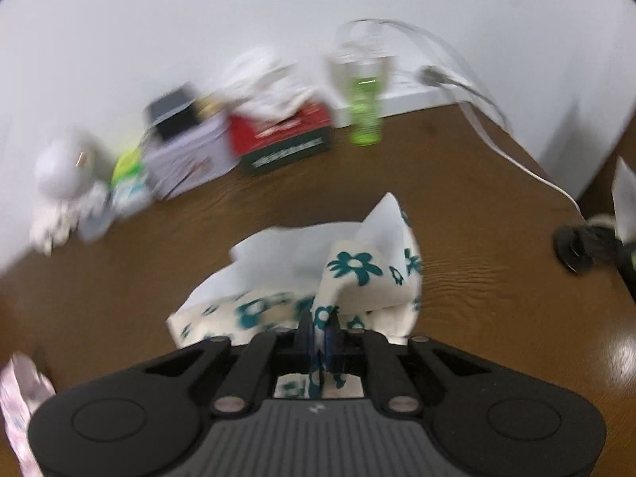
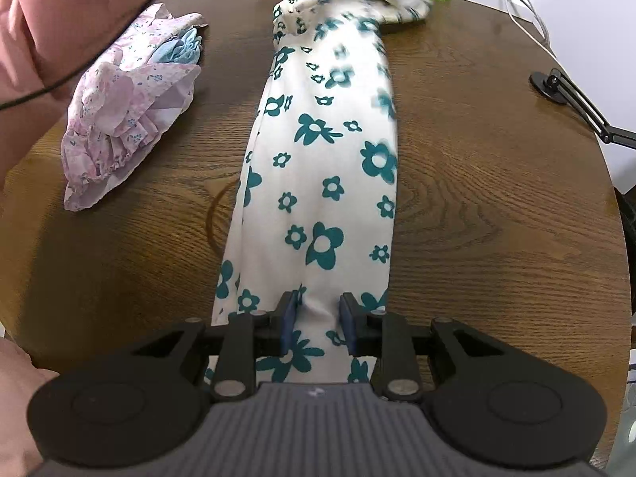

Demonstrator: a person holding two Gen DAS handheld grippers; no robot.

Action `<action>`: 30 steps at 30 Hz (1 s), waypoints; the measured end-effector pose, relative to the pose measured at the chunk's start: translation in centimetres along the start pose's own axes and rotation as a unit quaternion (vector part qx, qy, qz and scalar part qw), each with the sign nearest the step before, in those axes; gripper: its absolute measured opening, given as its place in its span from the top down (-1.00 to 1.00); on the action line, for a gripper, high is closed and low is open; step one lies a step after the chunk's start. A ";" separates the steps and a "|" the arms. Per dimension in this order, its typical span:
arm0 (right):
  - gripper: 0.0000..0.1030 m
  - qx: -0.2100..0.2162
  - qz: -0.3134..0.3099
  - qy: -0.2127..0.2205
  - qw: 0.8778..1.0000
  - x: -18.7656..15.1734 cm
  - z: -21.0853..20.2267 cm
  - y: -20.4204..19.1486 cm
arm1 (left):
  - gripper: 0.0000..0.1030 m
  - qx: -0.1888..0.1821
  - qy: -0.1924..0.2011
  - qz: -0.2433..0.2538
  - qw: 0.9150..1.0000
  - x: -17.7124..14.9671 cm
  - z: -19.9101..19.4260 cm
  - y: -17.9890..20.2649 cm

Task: Fold clothes

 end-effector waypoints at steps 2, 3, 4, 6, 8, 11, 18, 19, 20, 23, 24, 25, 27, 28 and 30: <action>0.51 -0.003 -0.002 0.004 1.000 -0.1 0.0 -0.1 | 0.80 -0.030 -0.020 -0.058 0.998 -0.9 1.6 -2.3; 0.50 -0.005 -0.003 0.005 1.000 -0.2 0.1 -0.2 | 0.73 -0.045 -0.029 -0.087 0.995 -1.2 2.4 -3.3; 0.50 -0.007 -0.003 0.007 1.000 -0.2 0.1 -0.2 | 0.61 -0.057 -0.035 -0.115 0.991 -1.5 3.0 -4.3; 0.50 -0.013 -0.007 0.009 1.000 -0.3 0.1 -0.5 | 0.44 -0.070 -0.041 -0.161 0.984 -1.6 3.9 -6.2; 0.50 -0.015 -0.005 0.008 1.000 -0.3 0.1 -0.5 | 0.44 -0.068 -0.040 -0.184 0.980 -1.7 3.9 -7.5; 0.50 -0.015 0.001 0.004 1.000 -0.2 0.2 -0.3 | 0.45 -0.033 -0.045 -0.185 0.981 -1.8 3.2 -8.7; 0.47 -0.015 0.005 0.003 1.000 -0.1 0.3 -0.2 | 0.75 0.025 -0.018 -0.121 0.992 -2.0 0.9 -9.5; 0.47 -0.015 0.006 0.004 1.000 -0.1 0.3 -0.1 | 0.82 0.013 -0.014 -0.121 0.992 -2.0 0.6 -9.8; 0.47 -0.015 0.007 0.004 1.000 -0.1 0.3 -0.1 | 0.87 0.002 -0.013 -0.121 0.993 -2.0 0.3 -9.9; 0.47 -0.016 0.006 0.005 1.000 -0.1 0.3 -0.2 | 0.76 -0.028 -0.012 -0.133 0.991 -1.9 0.0 -10.0; 0.46 -0.016 0.007 0.006 1.000 -0.1 0.3 -0.2 | 0.44 -0.043 -0.015 -0.141 0.989 -1.8 0.0 -10.0; 0.46 -0.016 0.007 0.006 1.000 -0.1 0.3 -0.2 | 0.18 -0.057 -0.019 -0.152 0.987 -1.7 0.2 -10.0; 0.46 -0.016 0.007 0.006 1.000 0.0 0.3 -0.2 | -0.23 -0.075 -0.022 -0.170 0.982 -1.5 0.4 -9.7; 0.46 -0.017 0.007 0.007 1.000 0.0 0.3 -0.3 | -0.23 -0.077 -0.019 -0.174 0.981 -1.4 0.5 -9.5; 0.46 -0.019 0.005 0.008 1.000 -0.1 0.3 -0.4 | -0.19 -0.075 -0.020 -0.173 0.982 -1.1 1.0 -9.0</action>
Point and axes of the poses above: each gripper's, at about its wrist camera, not at the fingertips, and z roughly the way its jaws point, y to its right, x to its top, the point moved 4 cm from there along z, roughly the way its jaws point, and after that the axes turned 7 degrees about x, right-handed, at the moved point
